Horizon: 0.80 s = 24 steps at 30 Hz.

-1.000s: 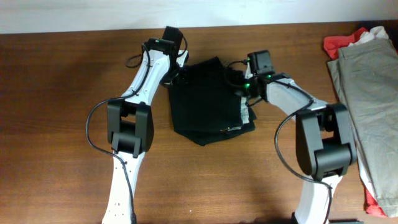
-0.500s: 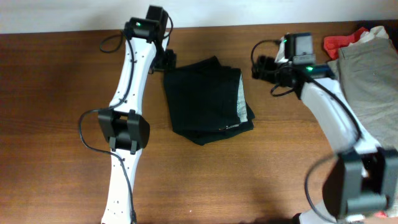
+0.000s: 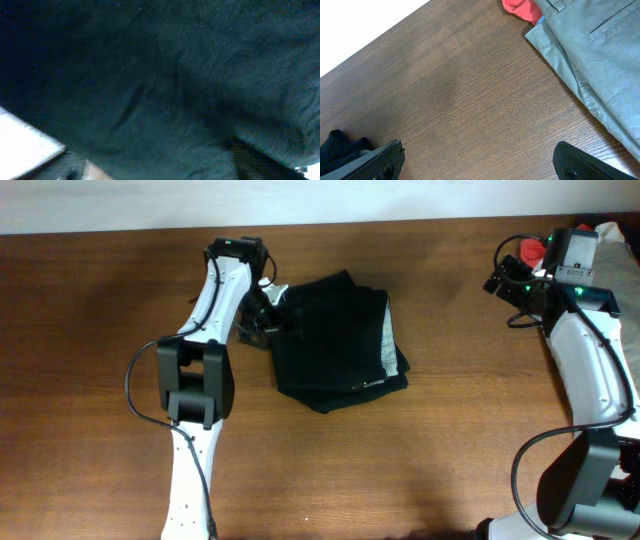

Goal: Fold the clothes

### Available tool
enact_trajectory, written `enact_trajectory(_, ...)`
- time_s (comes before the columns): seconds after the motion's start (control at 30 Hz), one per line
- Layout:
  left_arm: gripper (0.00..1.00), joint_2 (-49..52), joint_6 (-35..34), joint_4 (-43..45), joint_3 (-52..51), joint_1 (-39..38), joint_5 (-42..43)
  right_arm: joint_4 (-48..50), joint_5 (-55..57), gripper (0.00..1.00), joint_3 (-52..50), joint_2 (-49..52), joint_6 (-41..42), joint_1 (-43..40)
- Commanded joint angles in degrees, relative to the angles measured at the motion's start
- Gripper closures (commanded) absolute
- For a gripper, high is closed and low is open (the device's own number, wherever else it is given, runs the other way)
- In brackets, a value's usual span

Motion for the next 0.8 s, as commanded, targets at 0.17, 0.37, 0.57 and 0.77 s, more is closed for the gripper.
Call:
enact_trajectory(0.17, 0.99, 1.7, -2.1, 9.7, -6.4, 1.0, 2.5, 0.0, 0.7, 0.01, 0.0, 0.1, -0.2, -0.2)
enact_trajectory(0.37, 0.99, 1.7, -10.3, 16.8, -6.4, 16.7, -7.1, 0.0, 0.7, 0.01, 0.0, 0.1, -0.2, -0.2)
enact_trajectory(0.57, 0.99, 1.7, -23.9, 20.5, -6.4, 40.2, -12.0, 0.0, 0.7, 0.01, 0.0, 0.1, -0.2, -0.2)
enact_trajectory(0.77, 0.99, 1.7, -35.8, 20.5, -6.4, 54.8, -11.7, 0.0, 0.7, 0.01, 0.0, 0.1, -0.2, -0.2)
